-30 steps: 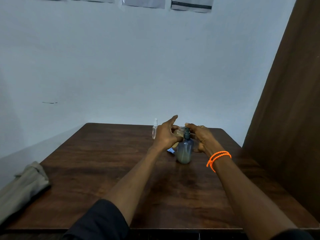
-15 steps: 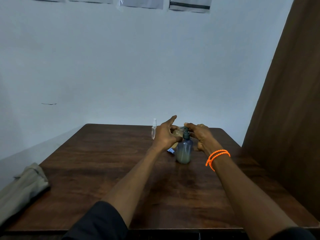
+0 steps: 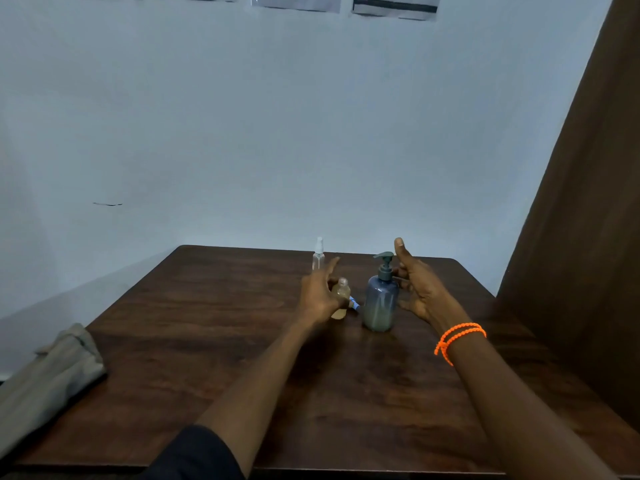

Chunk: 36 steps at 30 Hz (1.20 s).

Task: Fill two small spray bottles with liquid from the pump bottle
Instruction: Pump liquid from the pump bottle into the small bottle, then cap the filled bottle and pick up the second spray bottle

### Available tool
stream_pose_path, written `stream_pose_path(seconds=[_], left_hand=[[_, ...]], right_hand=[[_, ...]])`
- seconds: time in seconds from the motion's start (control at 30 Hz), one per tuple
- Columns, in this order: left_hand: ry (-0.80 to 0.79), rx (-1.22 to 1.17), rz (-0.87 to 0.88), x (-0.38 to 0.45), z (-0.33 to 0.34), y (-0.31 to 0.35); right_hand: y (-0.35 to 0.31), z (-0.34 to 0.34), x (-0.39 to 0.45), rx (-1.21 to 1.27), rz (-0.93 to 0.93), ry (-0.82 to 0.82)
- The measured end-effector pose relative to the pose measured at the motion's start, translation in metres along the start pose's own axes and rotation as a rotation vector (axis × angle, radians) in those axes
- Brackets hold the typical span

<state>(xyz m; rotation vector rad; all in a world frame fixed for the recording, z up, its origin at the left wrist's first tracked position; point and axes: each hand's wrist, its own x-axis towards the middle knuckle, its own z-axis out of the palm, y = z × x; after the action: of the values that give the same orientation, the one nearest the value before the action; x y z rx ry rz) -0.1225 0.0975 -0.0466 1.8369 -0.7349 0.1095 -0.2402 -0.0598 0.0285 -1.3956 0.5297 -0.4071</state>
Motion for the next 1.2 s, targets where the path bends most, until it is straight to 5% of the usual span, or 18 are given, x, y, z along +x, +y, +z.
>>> stream_pose_path(seconds=[0.33,0.57,0.77,0.97,1.07,1.2], left_hand=[[-0.091,0.002,-0.006,0.002,-0.008,-0.020],[0.211,-0.077,-0.146,0.054,-0.039,-0.050],[-0.029,0.117,-0.232,0.107,-0.011,-0.099],[0.020,-0.005,-0.097,0.105,-0.014,-0.096],[0.044,-0.062,-0.005,0.079,-0.030,-0.064],[0.090,-0.039,0.141,0.040,-0.053,-0.022]], right_hand=[[-0.003,-0.010,0.010,0.101,-0.062,0.021],[-0.010,-0.047,-0.018,0.193,-0.145,0.129],[-0.011,-0.061,-0.057,0.192,-0.317,0.208],[-0.023,-0.019,-0.084,-0.241,-0.831,0.472],[-0.039,0.031,-0.075,-0.418,-0.920,0.283],[-0.047,0.096,-0.022,-0.878,-0.676,0.044]])
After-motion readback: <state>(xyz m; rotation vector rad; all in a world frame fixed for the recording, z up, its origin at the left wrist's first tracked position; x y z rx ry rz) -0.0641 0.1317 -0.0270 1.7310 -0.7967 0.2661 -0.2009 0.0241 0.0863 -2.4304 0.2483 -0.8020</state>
